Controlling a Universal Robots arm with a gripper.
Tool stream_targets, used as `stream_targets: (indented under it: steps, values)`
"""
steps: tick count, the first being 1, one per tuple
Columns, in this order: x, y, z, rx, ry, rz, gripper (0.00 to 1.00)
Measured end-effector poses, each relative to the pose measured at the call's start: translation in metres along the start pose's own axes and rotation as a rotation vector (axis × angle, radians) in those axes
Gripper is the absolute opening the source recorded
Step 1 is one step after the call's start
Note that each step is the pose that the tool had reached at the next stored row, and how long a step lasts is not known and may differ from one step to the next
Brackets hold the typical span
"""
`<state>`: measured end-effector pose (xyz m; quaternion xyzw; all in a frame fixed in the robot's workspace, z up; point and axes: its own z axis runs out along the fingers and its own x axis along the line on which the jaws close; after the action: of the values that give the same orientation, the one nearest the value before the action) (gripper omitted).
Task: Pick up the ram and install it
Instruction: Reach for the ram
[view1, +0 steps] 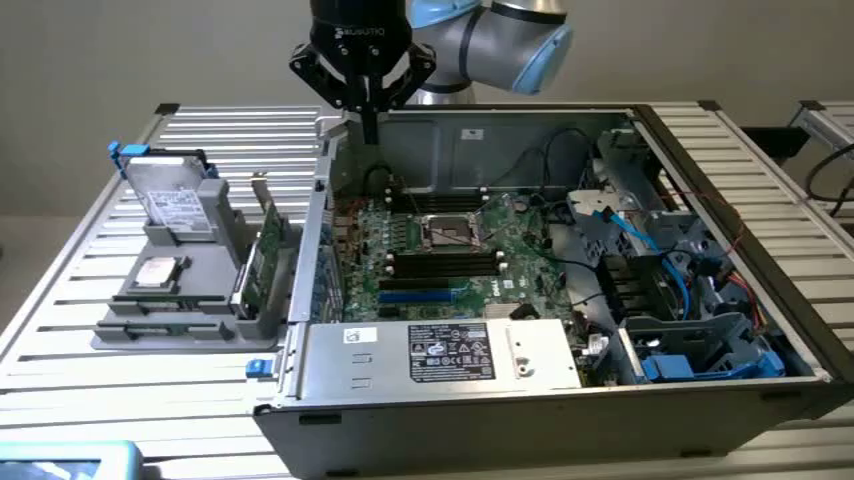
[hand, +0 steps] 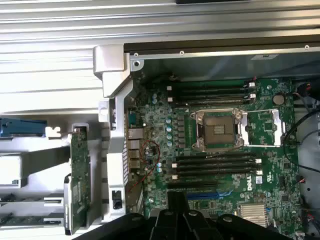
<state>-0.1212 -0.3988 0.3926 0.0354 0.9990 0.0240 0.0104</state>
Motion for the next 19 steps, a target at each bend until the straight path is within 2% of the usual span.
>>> stream_targets:
  steps: [14,16,19]
  values:
    - [0.002,-0.0012,-0.0001,-0.0008,0.0,0.0,0.11]
    - [0.005,-0.002,-0.0002,-0.0009,0.0001,0.0,0.11]
    - [0.016,-0.0037,-0.0005,-0.0008,0.0001,0.0,0.11]
